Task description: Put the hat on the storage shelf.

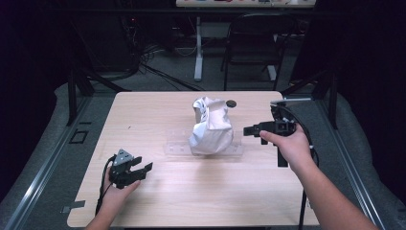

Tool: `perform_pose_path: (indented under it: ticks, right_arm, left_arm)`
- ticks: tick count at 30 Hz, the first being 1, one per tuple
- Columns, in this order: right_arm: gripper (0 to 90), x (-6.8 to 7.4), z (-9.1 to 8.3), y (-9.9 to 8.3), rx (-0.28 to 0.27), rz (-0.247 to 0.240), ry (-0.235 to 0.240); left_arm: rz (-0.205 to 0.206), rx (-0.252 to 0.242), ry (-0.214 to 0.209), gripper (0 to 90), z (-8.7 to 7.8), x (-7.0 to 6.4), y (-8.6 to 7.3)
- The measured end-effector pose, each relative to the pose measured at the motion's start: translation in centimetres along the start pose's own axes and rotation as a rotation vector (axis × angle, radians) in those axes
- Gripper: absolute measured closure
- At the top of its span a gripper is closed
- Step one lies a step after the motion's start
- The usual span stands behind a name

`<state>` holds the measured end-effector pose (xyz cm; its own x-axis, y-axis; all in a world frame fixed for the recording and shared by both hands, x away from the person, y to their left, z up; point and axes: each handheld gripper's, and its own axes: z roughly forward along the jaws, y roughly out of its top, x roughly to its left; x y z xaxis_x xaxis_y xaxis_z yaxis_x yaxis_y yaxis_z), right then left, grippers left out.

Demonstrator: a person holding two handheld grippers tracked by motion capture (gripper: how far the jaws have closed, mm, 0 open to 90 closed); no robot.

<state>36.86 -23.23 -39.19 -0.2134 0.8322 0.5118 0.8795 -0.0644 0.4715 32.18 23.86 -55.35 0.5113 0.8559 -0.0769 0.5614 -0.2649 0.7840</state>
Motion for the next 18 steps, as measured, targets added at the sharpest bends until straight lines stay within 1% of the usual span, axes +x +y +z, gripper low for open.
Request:
perform_pose_path:
  ticks: [3, 5, 7, 8, 10, 12, 13, 15, 18]
  right_arm:
    - [47.8, -0.9, 0.6, -1.4, -0.003, -0.016, -0.025]
    - [48.1, -1.7, 1.2, -2.5, 0.017, -0.041, -0.051]
    - [48.0, -2.3, 1.9, -3.3, 0.022, -0.05, -0.075]
    - [48.2, -2.7, 2.3, -3.8, 0.032, -0.046, -0.076]
    - [48.0, -3.3, 2.9, -4.5, 0.033, -0.037, -0.079]
    - [47.5, -3.8, 3.6, -5.4, 0.026, -0.055, -0.091]
    - [47.3, -4.0, 3.8, -5.7, 0.021, -0.058, -0.098]
    - [46.9, -4.3, 4.3, -6.5, 0.016, -0.079, -0.113]
    - [47.3, -4.7, 5.0, -7.9, 0.001, -0.093, -0.117]
  left_arm:
    - [-0.006, 0.004, 0.003, 45.4, 0.2, 0.3, -0.1]
    - [-0.013, 0.005, -0.003, 45.3, 0.4, 0.4, -0.2]
    - [-0.033, 0.01, -0.01, 45.3, 0.7, 0.5, -0.4]
    - [-0.037, 0.01, -0.011, 45.3, 0.9, 0.5, -0.4]
    - [-0.037, 0.016, -0.011, 45.3, 1.0, 0.6, -0.5]
    - [-0.031, 0.014, -0.007, 45.3, 1.1, 0.7, -0.5]
    - [-0.038, 0.015, -0.005, 45.3, 1.1, 0.7, -0.6]
    - [-0.035, 0.018, -0.002, 45.3, 1.2, 0.9, -0.7]
    - [-0.041, 0.018, 0.005, 45.3, 1.2, 1.1, -0.7]
